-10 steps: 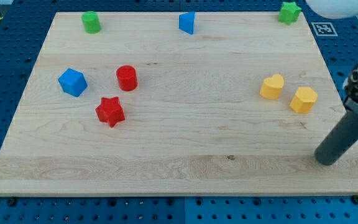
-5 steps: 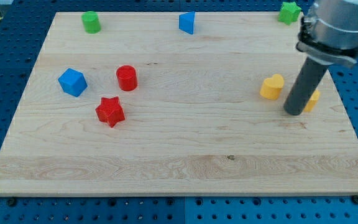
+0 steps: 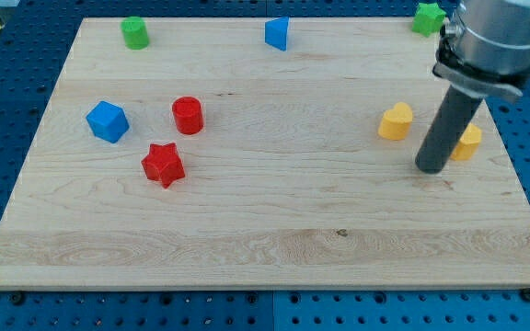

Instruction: Place the yellow blocks parallel to each other

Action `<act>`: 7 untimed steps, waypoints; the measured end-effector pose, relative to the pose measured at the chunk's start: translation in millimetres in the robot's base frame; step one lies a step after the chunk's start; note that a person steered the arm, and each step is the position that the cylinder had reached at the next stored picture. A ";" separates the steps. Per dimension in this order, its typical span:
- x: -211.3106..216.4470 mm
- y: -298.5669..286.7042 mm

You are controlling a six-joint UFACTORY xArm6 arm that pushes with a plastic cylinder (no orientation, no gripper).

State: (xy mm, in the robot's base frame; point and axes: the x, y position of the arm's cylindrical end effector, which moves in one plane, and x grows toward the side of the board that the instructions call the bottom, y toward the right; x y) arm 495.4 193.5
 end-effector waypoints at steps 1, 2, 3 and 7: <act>7.5 42.3; -4.2 59.5; -30.3 50.2; -71.5 18.3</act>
